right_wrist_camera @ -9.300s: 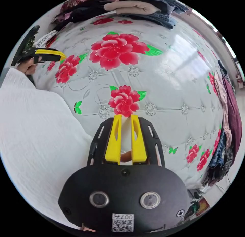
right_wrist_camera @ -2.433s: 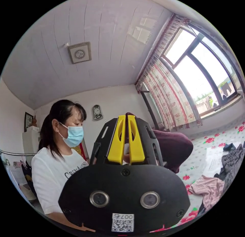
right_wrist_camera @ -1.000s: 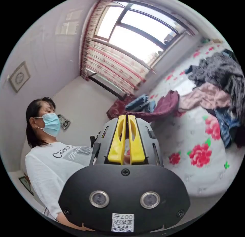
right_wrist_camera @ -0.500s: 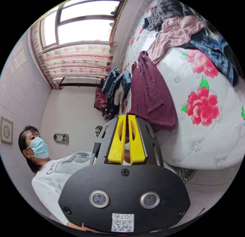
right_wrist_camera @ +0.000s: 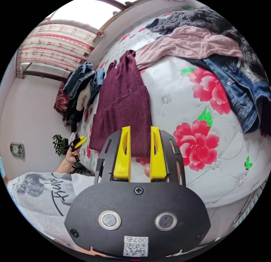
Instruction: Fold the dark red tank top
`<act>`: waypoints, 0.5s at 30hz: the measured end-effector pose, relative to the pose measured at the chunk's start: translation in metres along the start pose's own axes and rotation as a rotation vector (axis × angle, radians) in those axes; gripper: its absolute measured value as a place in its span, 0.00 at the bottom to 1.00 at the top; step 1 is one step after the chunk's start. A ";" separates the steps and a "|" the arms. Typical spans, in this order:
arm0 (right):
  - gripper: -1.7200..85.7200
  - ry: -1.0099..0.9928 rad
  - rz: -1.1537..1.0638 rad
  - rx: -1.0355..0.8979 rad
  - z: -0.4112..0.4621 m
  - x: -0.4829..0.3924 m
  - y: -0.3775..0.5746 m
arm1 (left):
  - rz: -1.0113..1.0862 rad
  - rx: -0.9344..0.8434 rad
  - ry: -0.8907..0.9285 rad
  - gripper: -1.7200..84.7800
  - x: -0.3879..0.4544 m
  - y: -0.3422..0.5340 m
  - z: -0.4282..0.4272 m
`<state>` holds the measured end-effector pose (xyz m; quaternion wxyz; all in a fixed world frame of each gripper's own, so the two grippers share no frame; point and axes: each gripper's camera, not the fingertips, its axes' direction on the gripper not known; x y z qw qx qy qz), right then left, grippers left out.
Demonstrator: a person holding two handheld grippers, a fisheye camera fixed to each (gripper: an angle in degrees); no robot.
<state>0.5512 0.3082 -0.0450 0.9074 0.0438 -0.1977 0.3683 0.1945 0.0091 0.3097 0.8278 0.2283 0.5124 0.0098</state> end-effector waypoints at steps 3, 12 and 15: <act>0.10 -0.017 -0.029 -0.038 0.017 0.005 0.012 | 0.102 -0.050 -0.125 0.13 0.018 0.013 0.025; 0.03 -0.044 -0.178 -0.016 -0.009 -0.031 -0.019 | 0.185 -0.040 -0.099 0.02 0.041 -0.010 0.000; 0.02 -0.129 -0.248 0.094 -0.082 -0.036 -0.007 | 0.188 0.122 0.058 0.01 0.034 0.019 -0.070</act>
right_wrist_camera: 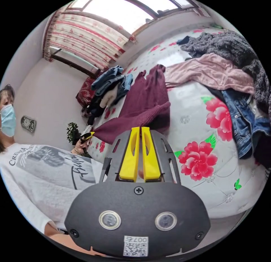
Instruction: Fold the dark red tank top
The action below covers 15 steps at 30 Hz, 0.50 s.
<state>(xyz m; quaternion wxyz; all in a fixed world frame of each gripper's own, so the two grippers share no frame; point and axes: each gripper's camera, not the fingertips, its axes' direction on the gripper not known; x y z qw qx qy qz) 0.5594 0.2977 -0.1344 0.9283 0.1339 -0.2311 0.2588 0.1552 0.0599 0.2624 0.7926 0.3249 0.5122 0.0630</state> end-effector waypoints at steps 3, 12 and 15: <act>0.02 -0.083 0.056 -0.046 -0.020 0.018 0.023 | -0.051 0.015 0.080 0.01 -0.023 0.042 -0.019; 0.02 -0.085 0.292 -0.319 0.031 0.076 0.080 | -0.282 -0.154 0.016 0.01 -0.072 0.108 0.022; 0.02 -0.116 0.266 -0.263 0.010 0.075 0.067 | -0.266 -0.102 0.059 0.01 -0.071 0.095 0.002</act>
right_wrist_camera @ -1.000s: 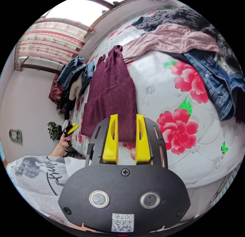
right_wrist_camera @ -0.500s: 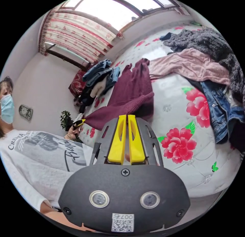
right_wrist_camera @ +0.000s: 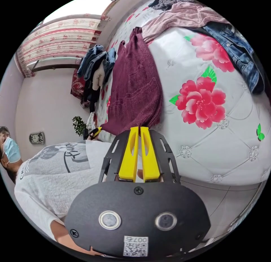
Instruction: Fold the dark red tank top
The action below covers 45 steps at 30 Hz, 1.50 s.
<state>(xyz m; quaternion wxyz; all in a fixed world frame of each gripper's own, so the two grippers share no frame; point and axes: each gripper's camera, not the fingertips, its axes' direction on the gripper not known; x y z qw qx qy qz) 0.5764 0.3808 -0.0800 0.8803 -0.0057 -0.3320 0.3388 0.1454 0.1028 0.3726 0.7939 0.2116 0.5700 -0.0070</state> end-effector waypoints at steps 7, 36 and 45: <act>0.02 -0.042 -0.295 0.273 -0.088 -0.074 0.004 | 0.279 0.248 0.133 0.01 0.087 -0.019 -0.089; 0.02 -0.432 -0.525 0.528 -0.316 -0.284 -0.107 | 0.511 0.532 0.576 0.01 0.300 -0.163 -0.315; 0.02 -0.404 -0.660 0.440 -0.335 -0.246 -0.006 | 0.684 0.451 0.539 0.01 0.269 -0.065 -0.353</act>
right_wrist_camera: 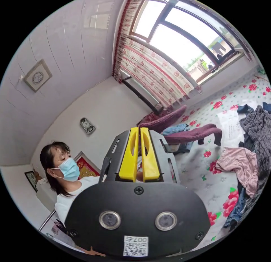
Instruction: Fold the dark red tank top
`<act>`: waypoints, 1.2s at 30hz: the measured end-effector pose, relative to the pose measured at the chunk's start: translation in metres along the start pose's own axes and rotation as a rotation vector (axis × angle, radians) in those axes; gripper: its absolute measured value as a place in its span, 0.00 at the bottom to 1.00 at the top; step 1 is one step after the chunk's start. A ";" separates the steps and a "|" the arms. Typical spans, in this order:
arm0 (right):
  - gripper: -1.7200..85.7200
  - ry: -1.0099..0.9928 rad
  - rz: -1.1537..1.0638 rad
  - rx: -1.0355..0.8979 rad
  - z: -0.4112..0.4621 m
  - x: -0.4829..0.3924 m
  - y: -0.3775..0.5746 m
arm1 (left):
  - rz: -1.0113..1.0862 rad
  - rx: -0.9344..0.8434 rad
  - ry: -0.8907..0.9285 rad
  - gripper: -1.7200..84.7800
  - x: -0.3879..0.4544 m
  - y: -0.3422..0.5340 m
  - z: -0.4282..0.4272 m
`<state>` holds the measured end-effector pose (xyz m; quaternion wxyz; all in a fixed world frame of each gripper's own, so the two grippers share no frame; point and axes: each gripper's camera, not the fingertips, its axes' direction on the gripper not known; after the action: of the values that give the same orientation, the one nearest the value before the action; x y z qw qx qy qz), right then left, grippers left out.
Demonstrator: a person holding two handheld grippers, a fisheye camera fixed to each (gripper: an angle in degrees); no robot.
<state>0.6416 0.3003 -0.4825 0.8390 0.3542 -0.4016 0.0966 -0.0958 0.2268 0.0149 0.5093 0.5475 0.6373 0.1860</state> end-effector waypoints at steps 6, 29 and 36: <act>0.02 0.053 0.230 -0.075 -0.009 0.053 0.145 | -0.131 -0.074 -0.054 0.01 -0.027 0.169 -0.050; 0.03 0.219 0.735 -0.089 0.087 0.259 0.222 | -0.635 -0.115 -0.268 0.06 -0.288 0.303 0.020; 0.06 0.579 0.592 -0.296 0.187 0.307 0.206 | -0.596 -0.157 -0.542 0.12 -0.359 0.290 0.113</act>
<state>0.6389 0.2881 -0.0681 0.8947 0.0582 -0.2437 0.3698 0.1058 -0.0321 0.3584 0.7306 0.3276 0.5947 -0.0723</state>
